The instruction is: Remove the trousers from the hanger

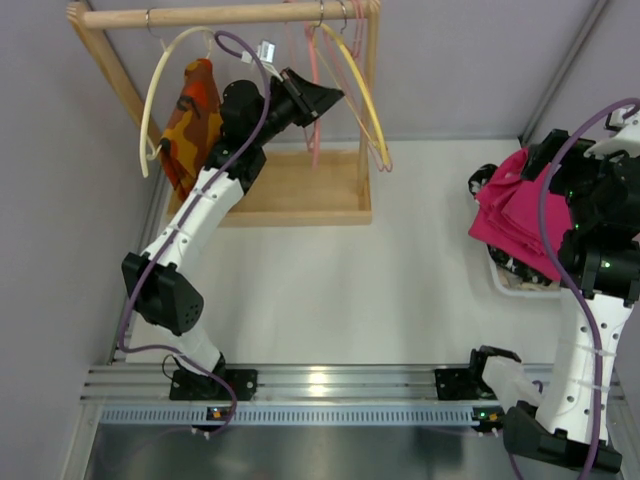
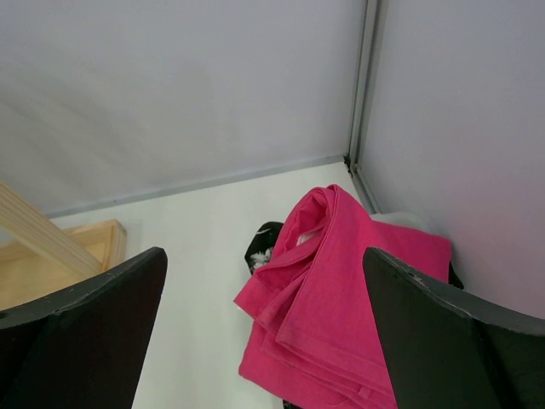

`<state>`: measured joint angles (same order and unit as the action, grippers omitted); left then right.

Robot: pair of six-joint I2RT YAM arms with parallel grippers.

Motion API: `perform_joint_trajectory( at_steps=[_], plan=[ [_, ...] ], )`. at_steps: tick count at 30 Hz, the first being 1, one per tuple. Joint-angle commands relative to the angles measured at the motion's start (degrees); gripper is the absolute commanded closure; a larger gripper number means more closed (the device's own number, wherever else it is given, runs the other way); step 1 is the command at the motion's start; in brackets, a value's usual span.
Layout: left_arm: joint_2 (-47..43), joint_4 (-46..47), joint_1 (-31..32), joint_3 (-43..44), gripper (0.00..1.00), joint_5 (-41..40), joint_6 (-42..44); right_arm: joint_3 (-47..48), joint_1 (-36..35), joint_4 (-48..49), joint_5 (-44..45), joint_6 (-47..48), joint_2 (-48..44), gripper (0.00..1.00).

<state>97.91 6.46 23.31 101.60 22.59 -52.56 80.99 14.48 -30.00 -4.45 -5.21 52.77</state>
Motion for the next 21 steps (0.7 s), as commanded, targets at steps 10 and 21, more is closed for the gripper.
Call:
perform_joint_trajectory(
  at_steps=[10, 21],
  plan=[
    [-3.9, 1.8, 0.5, -2.5, 0.52, -3.7, 3.4, -1.0, 0.8, 0.1, -1.0, -1.4, -1.5, 0.0],
    [-12.6, -1.0, -0.8, -10.6, 0.37, -5.5, 6.8, -2.1, 0.8, 0.6, -1.3, -1.4, -2.8, 0.01]
  ],
)
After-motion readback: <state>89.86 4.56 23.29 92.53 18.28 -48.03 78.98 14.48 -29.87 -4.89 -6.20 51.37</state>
